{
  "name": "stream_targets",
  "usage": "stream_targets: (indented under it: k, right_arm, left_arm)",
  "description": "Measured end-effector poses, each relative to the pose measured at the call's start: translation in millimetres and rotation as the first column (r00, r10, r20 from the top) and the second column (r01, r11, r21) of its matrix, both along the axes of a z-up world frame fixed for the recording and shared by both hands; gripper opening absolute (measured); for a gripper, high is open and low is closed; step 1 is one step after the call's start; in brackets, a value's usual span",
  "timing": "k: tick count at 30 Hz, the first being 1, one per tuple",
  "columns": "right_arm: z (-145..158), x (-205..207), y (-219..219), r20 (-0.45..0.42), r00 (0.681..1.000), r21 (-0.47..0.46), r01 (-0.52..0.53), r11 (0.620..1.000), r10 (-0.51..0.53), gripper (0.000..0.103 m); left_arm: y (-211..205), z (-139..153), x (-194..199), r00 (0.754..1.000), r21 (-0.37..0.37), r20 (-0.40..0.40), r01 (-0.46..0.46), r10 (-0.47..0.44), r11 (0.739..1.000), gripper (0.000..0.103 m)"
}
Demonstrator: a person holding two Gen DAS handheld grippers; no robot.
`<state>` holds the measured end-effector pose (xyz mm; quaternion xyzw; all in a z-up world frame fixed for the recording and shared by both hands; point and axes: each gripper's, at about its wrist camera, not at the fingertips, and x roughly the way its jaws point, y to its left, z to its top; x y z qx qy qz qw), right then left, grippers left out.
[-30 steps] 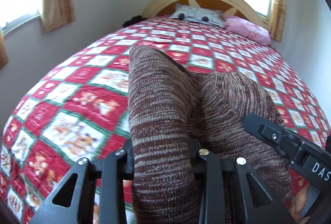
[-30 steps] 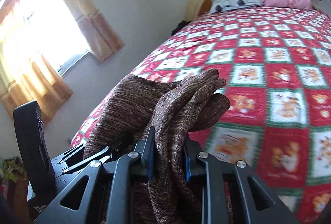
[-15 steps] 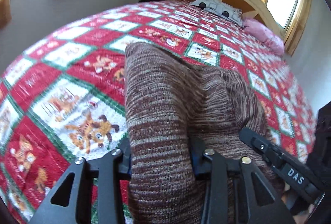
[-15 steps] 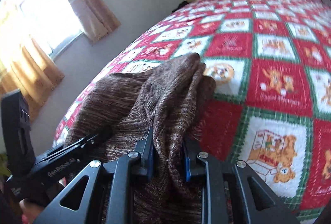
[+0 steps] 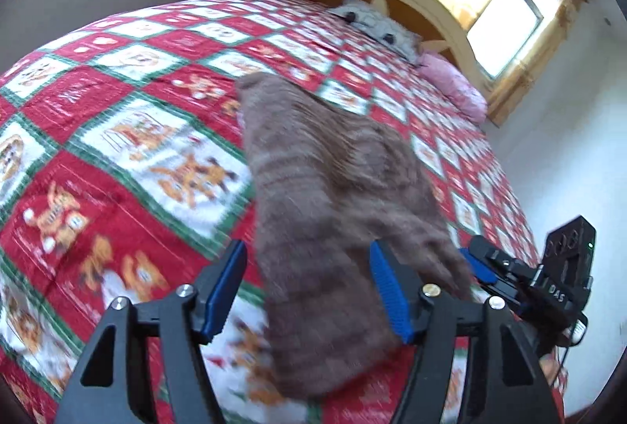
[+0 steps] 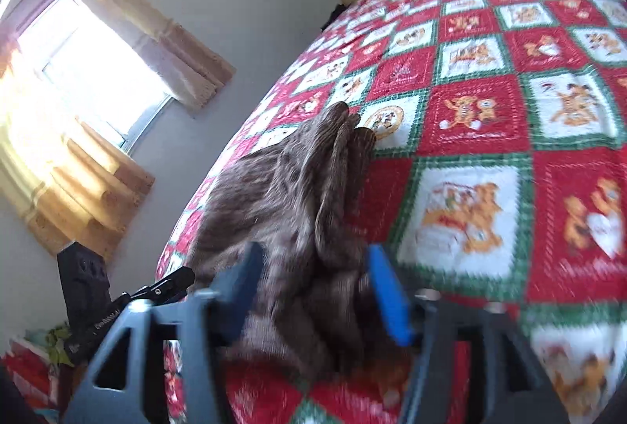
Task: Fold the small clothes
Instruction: 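Lift the grasped edge with both grippers and fold it over the sweater, then open both grippers and press the folded sweater flat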
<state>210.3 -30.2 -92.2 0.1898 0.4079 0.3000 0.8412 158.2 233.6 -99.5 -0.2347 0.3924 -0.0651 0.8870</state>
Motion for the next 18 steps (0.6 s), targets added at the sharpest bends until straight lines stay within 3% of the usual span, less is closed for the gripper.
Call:
stream_targets:
  k: [4, 5, 8, 11, 12, 15, 17, 18]
  right_arm:
    - [-8.7, -17.3, 9.0, -0.014, 0.998, -0.05, -0.057, 0.997, 0.056, 0.063]
    - [-13.5, -21.9, 15.2, -0.012, 0.998, -0.105, -0.068, 0.992, 0.067, 0.063]
    - [-15.9, -40.5, 26.4, 0.08, 0.993, -0.221, -0.069, 0.973, 0.089, 0.062]
    - [-17.3, -45.0, 37.6, 0.078, 0.992, -0.305, -0.073, 0.949, 0.101, 0.016]
    - [-18.4, -43.9, 36.7, 0.052, 0.994, -0.285, -0.075, 0.956, 0.093, 0.015]
    - [-17.0, -40.3, 29.5, -0.027, 0.996, -0.207, -0.087, 0.974, 0.083, 0.01]
    - [-17.8, -39.2, 17.0, -0.138, 0.982, 0.03, -0.124, 0.992, 0.127, 0.009]
    - [-18.7, -39.5, 11.1, -0.181, 0.971, 0.155, -0.131, 0.979, 0.159, 0.009]
  left_arm:
    - [-12.3, -7.1, -6.7, 0.999, 0.034, -0.01, 0.035, -0.035, 0.999, 0.068]
    - [-13.7, -13.9, -6.9, 0.999, 0.034, -0.041, 0.035, -0.034, 0.999, 0.068]
    - [-11.0, -27.6, -15.2, 0.997, -0.037, -0.062, 0.031, -0.034, 0.999, 0.068]
    - [-13.7, -26.3, -19.3, 0.999, -0.015, -0.044, 0.027, -0.027, 1.0, 0.067]
    - [-13.8, -25.2, -19.6, 0.999, -0.02, -0.047, 0.022, -0.023, 1.0, 0.065]
    - [-15.2, -19.3, -19.4, 0.998, -0.045, -0.046, 0.048, -0.05, 0.998, 0.032]
    - [-9.8, -11.3, -19.8, 0.998, -0.043, -0.039, 0.055, -0.057, 0.998, 0.024]
    - [-4.3, -7.1, -20.9, 0.998, -0.062, -0.034, 0.06, -0.062, 0.996, 0.024]
